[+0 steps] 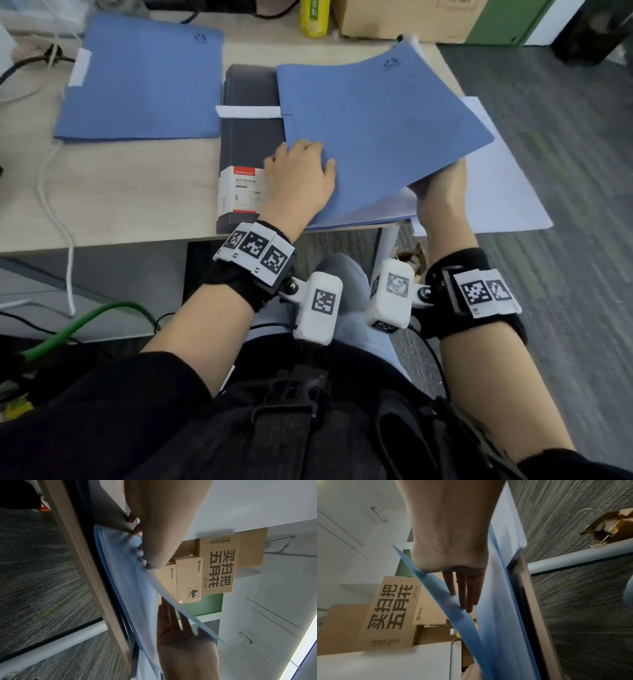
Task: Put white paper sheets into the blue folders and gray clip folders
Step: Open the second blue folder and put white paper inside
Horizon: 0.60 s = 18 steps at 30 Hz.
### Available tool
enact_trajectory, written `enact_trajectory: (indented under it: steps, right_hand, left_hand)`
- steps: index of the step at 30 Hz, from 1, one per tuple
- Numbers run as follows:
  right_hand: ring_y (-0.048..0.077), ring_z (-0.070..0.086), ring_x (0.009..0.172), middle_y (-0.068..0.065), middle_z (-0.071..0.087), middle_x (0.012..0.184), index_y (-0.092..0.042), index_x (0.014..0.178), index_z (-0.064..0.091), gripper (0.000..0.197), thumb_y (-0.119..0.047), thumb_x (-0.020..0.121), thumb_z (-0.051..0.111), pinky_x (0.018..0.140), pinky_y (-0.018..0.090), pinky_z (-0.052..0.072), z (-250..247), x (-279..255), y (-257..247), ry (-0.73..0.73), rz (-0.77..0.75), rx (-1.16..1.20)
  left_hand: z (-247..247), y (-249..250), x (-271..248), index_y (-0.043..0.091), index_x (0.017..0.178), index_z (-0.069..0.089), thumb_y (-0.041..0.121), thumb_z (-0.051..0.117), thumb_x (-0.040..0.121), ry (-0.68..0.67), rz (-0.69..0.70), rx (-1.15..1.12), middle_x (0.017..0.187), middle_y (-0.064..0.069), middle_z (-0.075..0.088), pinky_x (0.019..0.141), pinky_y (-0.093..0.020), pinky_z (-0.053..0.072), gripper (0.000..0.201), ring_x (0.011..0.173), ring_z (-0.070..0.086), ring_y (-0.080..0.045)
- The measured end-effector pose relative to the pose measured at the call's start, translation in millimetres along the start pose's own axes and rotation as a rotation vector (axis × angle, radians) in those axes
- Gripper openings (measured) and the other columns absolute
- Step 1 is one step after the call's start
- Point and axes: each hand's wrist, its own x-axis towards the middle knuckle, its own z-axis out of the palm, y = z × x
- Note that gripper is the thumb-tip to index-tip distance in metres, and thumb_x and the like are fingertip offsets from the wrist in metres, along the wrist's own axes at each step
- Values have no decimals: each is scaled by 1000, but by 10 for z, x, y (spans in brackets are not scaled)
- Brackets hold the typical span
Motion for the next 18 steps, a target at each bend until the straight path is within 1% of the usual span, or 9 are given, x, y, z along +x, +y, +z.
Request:
enact_trajectory:
  steps: [2,3,6,8,10,12,14,16,18]
  right_hand:
    - [12,48,56,-11,54,54,-22,67,52,27,-35,90,46,54,19,42,-99,37,-14,39,34,103]
    - [11,52,56,-10,56,57,-22,68,54,39,-44,97,40,55,19,43,-152,58,-27,59,51,153]
    - [13,58,61,-8,62,62,-21,68,61,52,-54,97,33,60,21,46,-317,138,-34,149,67,180]
    - [18,61,67,-2,67,71,-18,78,69,47,-49,96,39,63,23,48,-413,189,-42,200,66,145]
    - [18,61,64,3,70,74,-12,86,70,33,-34,94,47,56,21,45,-467,219,-61,259,60,109]
    - [16,65,63,6,74,77,-8,84,68,20,-18,89,52,54,21,44,-494,253,-86,311,38,42]
    - [16,68,64,8,74,75,-7,79,67,15,-9,84,53,59,23,48,-511,285,-77,335,-19,-57]
    - [19,69,67,7,73,76,-11,74,68,14,-11,80,55,65,27,52,-528,334,-43,333,-80,-223]
    - [24,70,73,5,74,78,-20,67,69,18,-15,74,53,73,36,57,-524,376,-27,313,-142,-455]
  left_hand:
    - [6,21,19,12,124,54,36,40,96,-2,-10,31,127,-9,56,97,-44,37,39,122,46,-34]
    - [6,33,33,12,123,54,35,41,96,-6,-14,44,126,-10,56,97,-45,37,39,121,46,-35]
    - [-1,50,62,11,121,55,33,44,95,-16,-22,72,125,-11,55,95,-45,37,36,119,46,-36]
    - [-7,57,85,9,118,56,31,45,95,-21,-26,81,123,-11,55,94,-45,37,34,117,46,-36]
    - [-13,61,106,8,117,56,29,47,95,-32,-33,92,123,-12,54,93,-44,37,32,116,46,-37]
    - [-26,91,143,7,115,57,26,49,94,-50,-43,106,123,-13,53,92,-43,38,29,115,46,-37]
    - [-43,118,177,6,114,58,24,52,94,-66,-54,125,122,-14,53,91,-43,39,28,115,47,-37]
    - [-59,146,217,6,114,59,24,55,92,-76,-63,144,122,-15,53,90,-43,40,28,115,47,-38]
    - [-74,161,250,6,115,59,25,58,91,-89,-69,155,122,-15,54,89,-43,41,31,115,47,-38]
